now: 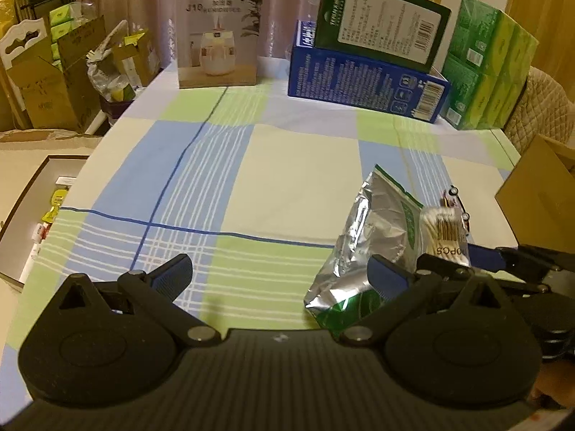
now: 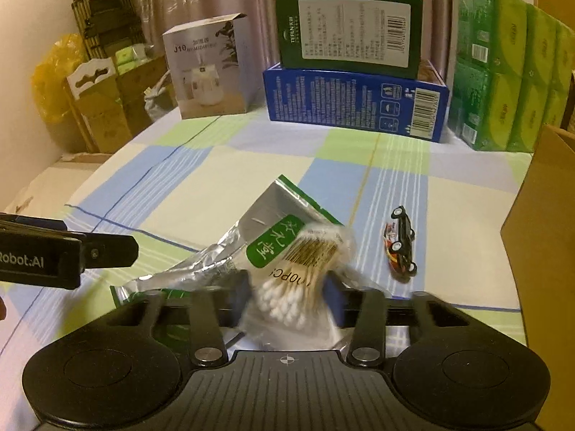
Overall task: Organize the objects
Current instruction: 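Approach the silver snack bag with the left tool while the right tool approaches the cotton swab bag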
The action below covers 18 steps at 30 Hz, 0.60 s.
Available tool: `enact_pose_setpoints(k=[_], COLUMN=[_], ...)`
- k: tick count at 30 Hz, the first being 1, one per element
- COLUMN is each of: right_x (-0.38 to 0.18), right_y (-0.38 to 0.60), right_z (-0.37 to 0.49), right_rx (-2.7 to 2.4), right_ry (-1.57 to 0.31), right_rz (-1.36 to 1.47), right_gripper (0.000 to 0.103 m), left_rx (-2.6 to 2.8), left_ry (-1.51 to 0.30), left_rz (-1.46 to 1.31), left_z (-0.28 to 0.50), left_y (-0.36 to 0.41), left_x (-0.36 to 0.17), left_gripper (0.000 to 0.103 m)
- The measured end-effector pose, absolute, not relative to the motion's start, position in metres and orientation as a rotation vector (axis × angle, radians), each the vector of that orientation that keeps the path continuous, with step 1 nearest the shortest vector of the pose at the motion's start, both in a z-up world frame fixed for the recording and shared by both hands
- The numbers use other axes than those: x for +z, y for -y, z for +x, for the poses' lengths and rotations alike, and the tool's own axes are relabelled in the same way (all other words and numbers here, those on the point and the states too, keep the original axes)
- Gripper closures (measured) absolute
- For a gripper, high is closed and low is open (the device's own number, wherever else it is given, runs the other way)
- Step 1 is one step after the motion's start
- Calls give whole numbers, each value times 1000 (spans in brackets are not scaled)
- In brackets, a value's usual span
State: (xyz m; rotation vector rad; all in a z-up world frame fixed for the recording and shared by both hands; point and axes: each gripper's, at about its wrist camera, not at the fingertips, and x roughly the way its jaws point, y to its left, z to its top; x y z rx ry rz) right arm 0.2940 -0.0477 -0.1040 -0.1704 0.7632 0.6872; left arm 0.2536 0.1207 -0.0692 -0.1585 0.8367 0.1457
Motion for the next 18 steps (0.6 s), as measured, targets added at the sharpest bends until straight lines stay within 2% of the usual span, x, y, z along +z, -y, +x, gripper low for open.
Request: enact_pose_setpoints(k=[5, 12, 18], right_x=[-97, -88, -75], right_y=[66, 99, 125], right_z=[297, 300, 298], right_rx=[651, 557, 546], right_ry=[-782, -765, -759], right_rz=[-186, -273, -180], right_gripper=[74, 74, 74], left_rx=[88, -24, -68], left_ry=[-849, -883, -914], left_rz=[-144, -46, -3], left_z=[255, 269, 284], left_y=[-114, -87, -75], left_x=[-74, -87, -98], left_gripper=[1, 1, 4])
